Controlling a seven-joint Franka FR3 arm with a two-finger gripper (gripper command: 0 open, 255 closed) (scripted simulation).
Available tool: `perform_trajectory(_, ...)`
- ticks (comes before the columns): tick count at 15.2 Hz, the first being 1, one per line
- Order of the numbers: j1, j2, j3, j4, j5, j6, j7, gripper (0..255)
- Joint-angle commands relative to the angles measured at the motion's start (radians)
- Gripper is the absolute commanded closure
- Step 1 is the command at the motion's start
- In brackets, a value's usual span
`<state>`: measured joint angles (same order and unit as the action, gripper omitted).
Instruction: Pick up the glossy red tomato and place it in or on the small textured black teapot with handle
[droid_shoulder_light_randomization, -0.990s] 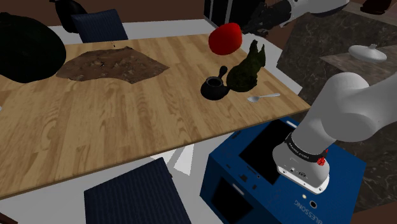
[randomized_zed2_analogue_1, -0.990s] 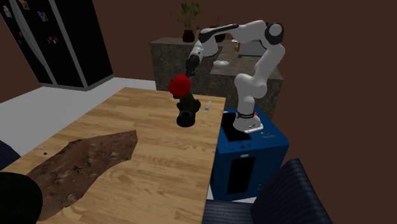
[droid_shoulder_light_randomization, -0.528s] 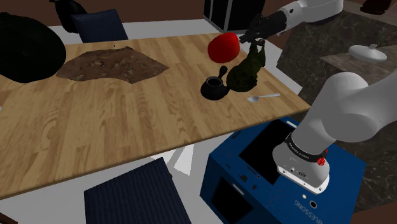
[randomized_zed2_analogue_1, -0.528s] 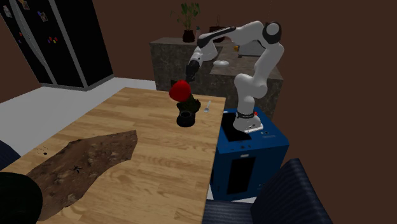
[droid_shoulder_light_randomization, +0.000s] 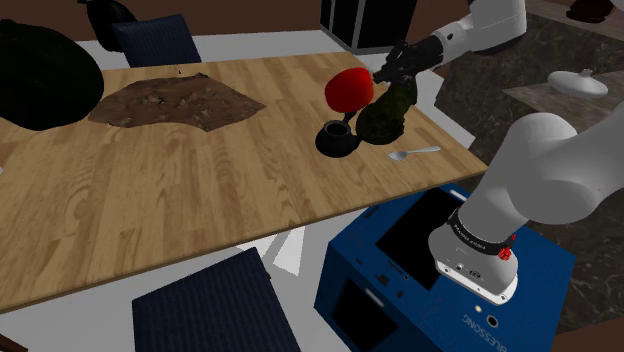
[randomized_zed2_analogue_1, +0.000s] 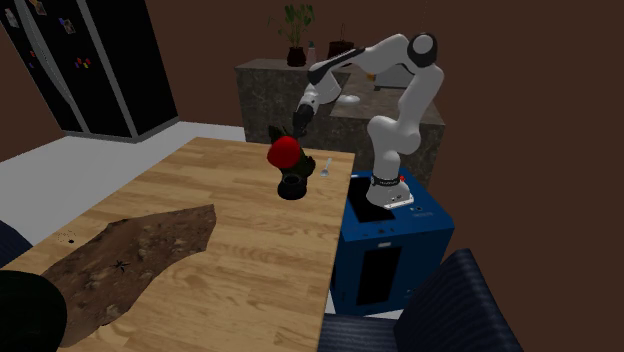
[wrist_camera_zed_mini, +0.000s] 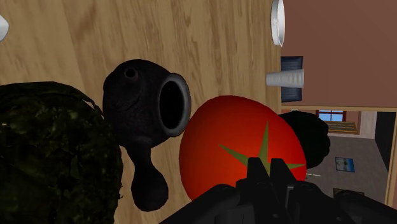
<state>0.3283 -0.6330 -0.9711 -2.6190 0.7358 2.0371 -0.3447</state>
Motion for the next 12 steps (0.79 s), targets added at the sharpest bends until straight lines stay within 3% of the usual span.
perform_trajectory(1, 0.017, 0.017, -0.025, -0.008, 0.009, 0.010, -0.032, 255)
perform_trajectory(9, 0.029, 0.029, -0.042, -0.013, 0.015, 0.017, -0.052, 255)
perform_trajectory(10, 0.029, 0.029, -0.042, -0.013, 0.015, 0.017, -0.052, 0)
perform_trajectory(12, 0.029, 0.029, -0.042, -0.013, 0.015, 0.017, -0.052, 0)
